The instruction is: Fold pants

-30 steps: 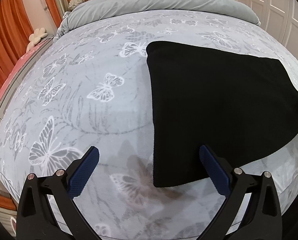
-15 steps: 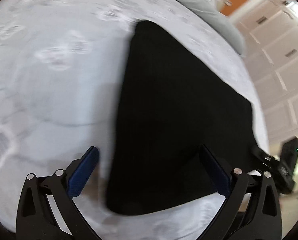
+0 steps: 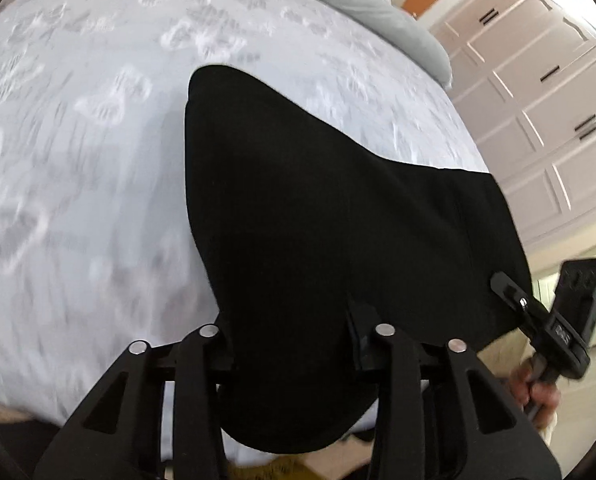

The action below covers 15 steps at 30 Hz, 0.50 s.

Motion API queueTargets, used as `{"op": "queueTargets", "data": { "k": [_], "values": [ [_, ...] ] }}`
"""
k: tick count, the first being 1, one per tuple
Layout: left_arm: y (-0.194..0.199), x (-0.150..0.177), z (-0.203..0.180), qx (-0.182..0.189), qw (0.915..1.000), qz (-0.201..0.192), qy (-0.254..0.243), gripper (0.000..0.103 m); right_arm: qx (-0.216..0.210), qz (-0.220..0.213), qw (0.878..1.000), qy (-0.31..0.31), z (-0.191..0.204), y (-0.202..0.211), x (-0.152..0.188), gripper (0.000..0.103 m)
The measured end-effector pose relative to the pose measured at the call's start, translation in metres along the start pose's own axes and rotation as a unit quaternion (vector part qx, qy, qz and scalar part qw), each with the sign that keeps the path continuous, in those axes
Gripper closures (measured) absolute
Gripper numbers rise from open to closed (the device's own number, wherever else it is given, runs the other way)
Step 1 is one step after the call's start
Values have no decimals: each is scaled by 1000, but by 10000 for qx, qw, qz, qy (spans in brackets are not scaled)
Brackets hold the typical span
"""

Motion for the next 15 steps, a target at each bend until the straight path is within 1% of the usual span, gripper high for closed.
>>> {"op": "queueTargets", "data": {
  "k": [1, 2, 3, 4, 5, 6, 7, 8, 9, 11, 12, 13, 14, 15],
  "values": [
    [-2, 8, 4, -38, 10000, 80, 14, 63, 158, 98, 9998, 17, -6, -4, 8, 68],
    [-8, 15, 10, -203, 9997, 113, 1, 56, 454, 222, 9987, 35, -14, -12, 17, 65],
    [-13, 18, 16, -318, 9995, 65, 50, 45, 543, 283, 9981, 33, -19, -17, 21, 59],
    [-17, 21, 21, -319, 9994, 44, 146, 40, 535, 253, 9982, -40, -23, -22, 25, 50],
    [-21, 21, 28, -183, 9992, 19, 367, 33, 498, 166, 9986, -86, -23, -24, 23, 44],
    [-23, 20, 31, -8, 9985, -8, 539, 27, 446, 79, 9989, -104, -23, -26, 20, 34],
    [-24, 18, 31, 139, 9977, -35, 669, 23, 453, 68, 9989, -75, -21, -31, 18, 32],
    [-26, 16, 31, 247, 9971, -35, 723, 14, 526, 63, 9986, -26, -20, -34, 19, 31],
    [-28, 15, 30, 309, 9967, -43, 747, 11, 593, 56, 9982, 43, -18, -39, 18, 29],
    [-35, 13, 25, 180, 9971, -115, 732, 11, 775, 3, 9967, 221, -13, -46, 17, 44],
    [-37, 12, 20, 56, 9978, -149, 636, 18, 797, -32, 9965, 228, -12, -45, 16, 59],
    [-37, 13, 14, -184, 9986, -193, 467, 31, 720, -57, 9973, 119, -13, -42, 16, 66],
    [-38, 9, 3, -156, 9990, -215, 346, 53, 625, -76, 9980, 4, -12, -37, 15, 68],
    [-36, 8, -3, -50, 9993, -214, 304, 64, 556, -105, 9984, -53, -12, -31, 17, 70]
  ]
}}
Point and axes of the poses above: each gripper's, at about its wrist camera, not at the fingertips, and y roughly against the way its jaws point, z to its left, x to its underside, the point moved 3 cm from there along -y, roughly the way its jaws point, and after that the axes turned 5 degrees about -z, right-handed, at the moved point
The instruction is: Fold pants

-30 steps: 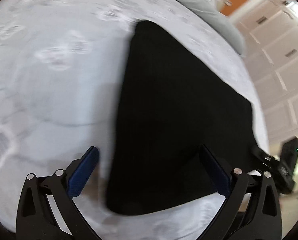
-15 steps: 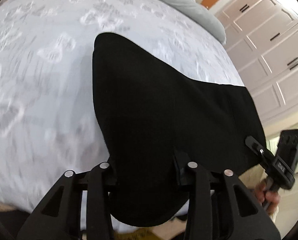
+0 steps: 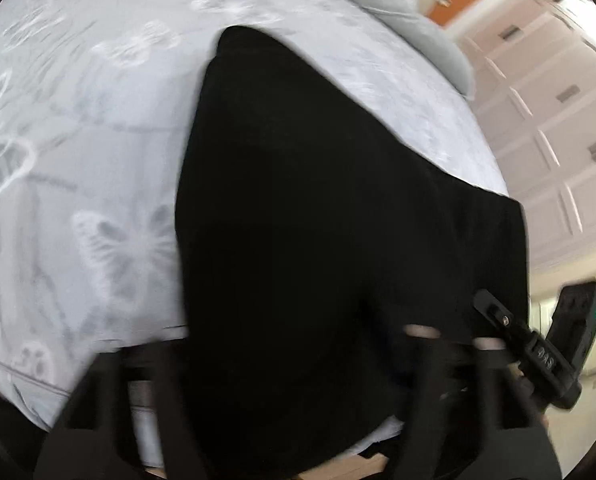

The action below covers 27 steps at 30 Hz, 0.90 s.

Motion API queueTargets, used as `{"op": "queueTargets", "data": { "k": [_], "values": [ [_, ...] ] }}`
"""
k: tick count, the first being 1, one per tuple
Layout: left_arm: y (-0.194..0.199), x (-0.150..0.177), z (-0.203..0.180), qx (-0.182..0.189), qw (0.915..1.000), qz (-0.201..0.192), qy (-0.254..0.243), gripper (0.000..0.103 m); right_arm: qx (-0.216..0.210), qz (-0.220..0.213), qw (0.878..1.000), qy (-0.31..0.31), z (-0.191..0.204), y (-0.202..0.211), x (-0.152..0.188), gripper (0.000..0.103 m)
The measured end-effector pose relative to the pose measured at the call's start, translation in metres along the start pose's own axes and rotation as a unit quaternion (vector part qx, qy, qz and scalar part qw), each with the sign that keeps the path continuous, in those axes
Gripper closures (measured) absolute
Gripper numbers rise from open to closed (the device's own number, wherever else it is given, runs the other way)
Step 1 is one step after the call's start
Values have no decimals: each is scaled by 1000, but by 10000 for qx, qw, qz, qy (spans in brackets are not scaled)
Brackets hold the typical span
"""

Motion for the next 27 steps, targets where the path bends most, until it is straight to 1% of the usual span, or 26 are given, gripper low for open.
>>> {"op": "queueTargets", "data": {
  "k": [1, 2, 4, 7, 10, 12, 15, 16, 18, 21, 25, 27],
  "values": [
    [6, -2, -5, 14, 10000, -26, -5, 66, -85, -66, 9999, -32, 3, 9, -1, 70],
    [15, -2, -13, -44, 9998, -123, -124, 68, -202, -131, 9997, -55, 9, 16, -1, 71],
    [32, -3, -27, -61, 9991, -307, -300, 69, -428, -287, 9987, -16, 23, 34, -2, 71],
    [69, -11, -46, 173, 9975, -568, -384, 70, -676, -567, 9959, 201, 47, 66, -10, 71],
    [109, -23, -57, 381, 9942, -858, -522, 69, -892, -840, 9915, 441, 69, 102, -24, 71],
    [126, -32, -61, 504, 9919, -981, -623, 69, -966, -982, 9889, 560, 79, 116, -33, 71],
    [156, -39, -73, 504, 9862, -1272, -929, 69, -1085, -1261, 9829, 790, 97, 139, -50, 71],
    [168, -46, -81, 449, 9826, -1422, -1105, 69, -1126, -1371, 9802, 882, 105, 146, -58, 71],
    [183, -57, -90, 442, 9784, -1604, -1228, 69, -1182, -1507, 9763, 1007, 117, 150, -75, 71],
    [201, -85, -105, 419, 9701, -1919, -1426, 69, -1287, -1730, 9693, 1179, 131, 157, -113, 71],
    [215, -129, -120, 386, 9602, -2287, -1553, 68, -1341, -1999, 9612, 1351, 143, 148, -162, 71],
    [215, -160, -129, 331, 9539, -2493, -1641, 68, -1350, -2115, 9574, 1429, 147, 138, -188, 71]
  ]
}}
Point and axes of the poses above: each gripper's, at about its wrist camera, not at the fingertips, and y roughly against the way its jaws point, z to its left, x to its underside, the point moved 3 cm from there along -y, roughly the way its jaws point, and after that the axes turned 5 degrees about -z, right-handed, at the moved point
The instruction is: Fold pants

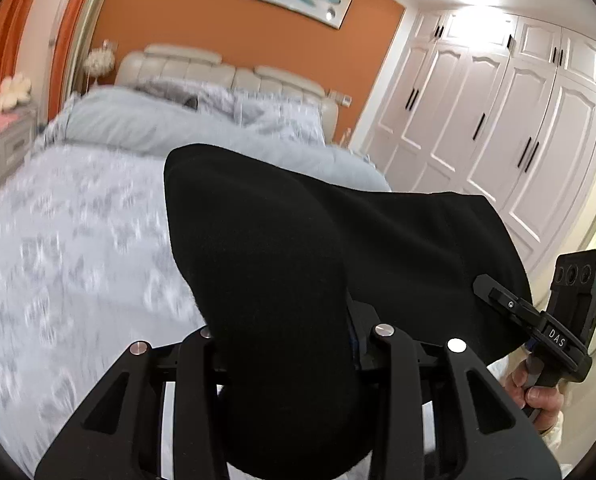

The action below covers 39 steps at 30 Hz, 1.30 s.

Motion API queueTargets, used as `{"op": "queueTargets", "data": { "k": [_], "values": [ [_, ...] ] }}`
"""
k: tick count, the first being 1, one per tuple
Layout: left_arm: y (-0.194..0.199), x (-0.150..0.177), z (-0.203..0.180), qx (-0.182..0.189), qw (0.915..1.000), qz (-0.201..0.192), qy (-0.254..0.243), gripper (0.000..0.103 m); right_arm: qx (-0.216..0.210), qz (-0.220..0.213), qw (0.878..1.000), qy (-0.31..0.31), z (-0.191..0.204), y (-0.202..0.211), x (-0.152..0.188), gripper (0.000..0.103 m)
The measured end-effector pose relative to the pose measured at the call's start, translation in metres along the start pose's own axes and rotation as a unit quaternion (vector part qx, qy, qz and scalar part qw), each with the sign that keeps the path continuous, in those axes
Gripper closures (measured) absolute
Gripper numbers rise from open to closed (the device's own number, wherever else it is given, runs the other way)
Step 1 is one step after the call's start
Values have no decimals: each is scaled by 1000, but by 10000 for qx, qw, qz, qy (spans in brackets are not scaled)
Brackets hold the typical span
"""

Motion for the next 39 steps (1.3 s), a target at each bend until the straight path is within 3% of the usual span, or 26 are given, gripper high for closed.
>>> {"op": "queueTargets", "data": {
  "k": [6, 11, 16, 20, 22, 23, 24, 26, 27, 28, 29, 30, 31, 32, 33, 34, 37, 39],
  "values": [
    [-63, -52, 20, -115, 9991, -400, -101, 67, -20, -170, 9998, -92, -44, -79, -47, 71],
    [-139, -54, 50, -317, 9987, -363, -166, 67, 99, -92, 9998, -165, -88, -143, -44, 71],
    [-225, -25, 94, -563, 9983, -33, -119, 66, 367, 360, 9979, -394, -146, -223, -10, 71],
    [-298, 31, 139, -835, 9950, 552, 39, 64, 665, 943, 9914, -616, -196, -277, 45, 69],
    [-327, 63, 158, -1076, 9901, 897, 26, 61, 989, 1479, 9814, -719, -225, -307, 85, 61],
    [-343, 87, 172, -1298, 9850, 1136, 13, 54, 1202, 1726, 9747, -753, -237, -316, 103, 55],
    [-349, 104, 181, -1414, 9823, 1228, 12, 37, 1297, 1810, 9711, -856, -250, -318, 119, 48],
    [-335, 111, 190, -1482, 9841, 973, 121, 26, 1190, 1546, 9758, -988, -256, -302, 119, 35],
    [-326, 108, 191, -1515, 9832, 1005, 133, 22, 1381, 1620, 9719, -1000, -258, -295, 116, 25],
    [-312, 101, 195, -1609, 9814, 1036, 154, 19, 1571, 1692, 9682, -959, -257, -285, 108, 27],
    [-301, 94, 196, -1725, 9798, 994, 177, 19, 1715, 1528, 9696, -848, -253, -269, 96, 29],
    [-284, 84, 201, -1881, 9782, 844, 248, 19, 1864, 1177, 9730, -683, -245, -249, 83, 37],
    [-269, 71, 205, -1987, 9771, 673, 344, 18, 1845, 970, 9765, -548, -236, -238, 74, 56],
    [-257, 60, 206, -2045, 9761, 573, 457, 14, 1753, 902, 9797, -367, -224, -230, 66, 67],
    [-247, 48, 208, -2073, 9750, 473, 640, 12, 1715, 933, 9806, -200, -210, -227, 59, 85],
    [-243, 41, 209, -2099, 9738, 439, 756, 12, 1668, 972, 9812, -78, -197, -230, 51, 91],
    [-241, 15, 196, -1800, 9750, 293, 1268, 7, 1325, 1143, 9844, 179, -160, -259, 39, 91],
    [-261, 12, 187, -1837, 9744, 388, 1233, 5, 1198, 1324, 9832, 379, -147, -283, 42, 91]
  ]
}}
Point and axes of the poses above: each gripper's, at about its wrist camera, not at the fingertips, and y roughly against the way its jaws point, z to its left, x to its underside, the point moved 3 cm from there along -y, roughly the way its jaws point, and after that the axes turned 5 degrees about -z, right-handed, at the moved point
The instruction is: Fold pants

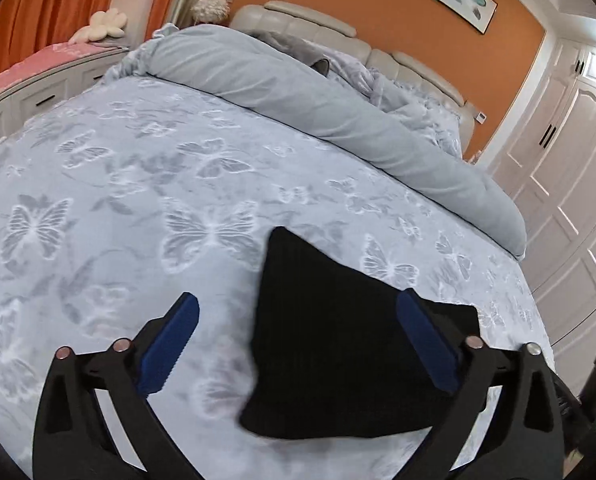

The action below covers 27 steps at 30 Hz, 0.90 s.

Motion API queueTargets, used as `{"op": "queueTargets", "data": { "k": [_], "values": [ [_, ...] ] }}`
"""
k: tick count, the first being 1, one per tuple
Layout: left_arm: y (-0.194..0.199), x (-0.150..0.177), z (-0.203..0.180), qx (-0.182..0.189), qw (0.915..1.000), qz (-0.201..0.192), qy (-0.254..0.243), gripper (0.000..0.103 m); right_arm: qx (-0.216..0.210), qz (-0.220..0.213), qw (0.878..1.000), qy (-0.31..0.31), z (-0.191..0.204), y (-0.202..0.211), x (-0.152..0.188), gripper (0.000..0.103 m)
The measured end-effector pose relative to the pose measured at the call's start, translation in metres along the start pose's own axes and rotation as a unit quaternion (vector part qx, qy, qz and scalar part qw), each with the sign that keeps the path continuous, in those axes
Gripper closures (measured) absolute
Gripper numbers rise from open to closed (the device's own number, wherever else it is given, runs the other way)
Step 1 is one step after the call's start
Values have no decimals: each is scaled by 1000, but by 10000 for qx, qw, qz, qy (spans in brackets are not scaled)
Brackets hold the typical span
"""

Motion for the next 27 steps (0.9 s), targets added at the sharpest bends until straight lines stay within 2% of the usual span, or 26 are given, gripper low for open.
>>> {"op": "queueTargets", "data": {
  "k": [2, 4, 5, 6, 7, 8, 9, 10, 11, 13, 14, 15, 16, 18, 19, 22, 24, 27],
  "values": [
    [-24, 9, -14, -227, 9992, 231, -212, 5, 22, 249, 9997, 53, 3, -31, -7, 91],
    [-53, 21, -22, -359, 9967, 577, -449, 5, 276, 488, 9984, 46, -12, -65, -7, 91],
    [-63, 30, -23, -431, 9951, 704, -542, 5, 553, 573, 9968, 81, -26, -77, -4, 91],
    [-75, 38, -21, -518, 9936, 807, -604, 5, 1198, 773, 9896, 165, -55, -99, 4, 101],
    [-88, 46, -18, -629, 9918, 905, -646, 5, 1376, 965, 9857, 109, -76, -115, 11, 103],
    [-104, 54, -10, -834, 9889, 1026, -677, 5, 1311, 1030, 9860, -82, -89, -124, 16, 103],
    [-117, 60, -2, -810, 9884, 1136, -606, 5, 1105, 821, 9897, -382, -102, -122, 16, 103],
    [-124, 63, 5, -683, 9894, 1192, -461, 5, 886, 754, 9902, -777, -108, -116, 11, 103],
    [-125, 63, 12, -600, 9905, 1205, -268, 5, 826, 723, 9897, -917, -107, -110, 8, 103],
    [-119, 58, 22, -412, 9923, 1167, 46, 5, 733, 381, 9939, -734, -94, -81, 1, 96],
    [-110, 54, 27, -441, 9928, 1103, 122, 5, 667, 247, 9954, -641, -90, -64, 0, 94],
    [-97, 51, 33, -472, 9936, 1012, 160, 5, 640, 184, 9962, -559, -87, -48, 2, 86],
    [-87, 49, 37, -433, 9943, 958, 174, 5, 632, 157, 9968, -465, -85, -25, 12, 64],
    [-60, 49, 48, -381, 9955, 848, 194, 5, 720, 173, 9969, -284, -87, 3, 35, 44],
    [-49, 51, 54, -388, 9957, 821, 164, 5, 808, 224, 9963, -163, -88, 12, 43, 44],
    [-20, 70, 68, -431, 9946, 938, -106, 5, 1025, 773, 9911, 358, -88, 13, 86, 46],
    [-14, 97, 70, -531, 9906, 1152, -521, 5, 1056, 976, 9884, 485, -87, 5, 107, 48],
    [-21, 129, 60, -491, 9846, 1345, -1001, 5, 1046, 1018, 9882, 469, -85, -21, 110, 50]
  ]
}}
Point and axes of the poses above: each gripper's, at about its wrist camera, not at the fingertips, and y roughly against the way its jaws point, z to its left, x to its underside, the point moved 3 cm from there along -y, roughly the way its jaws point, and after that the axes turned 5 degrees about -z, right-handed, at the moved point
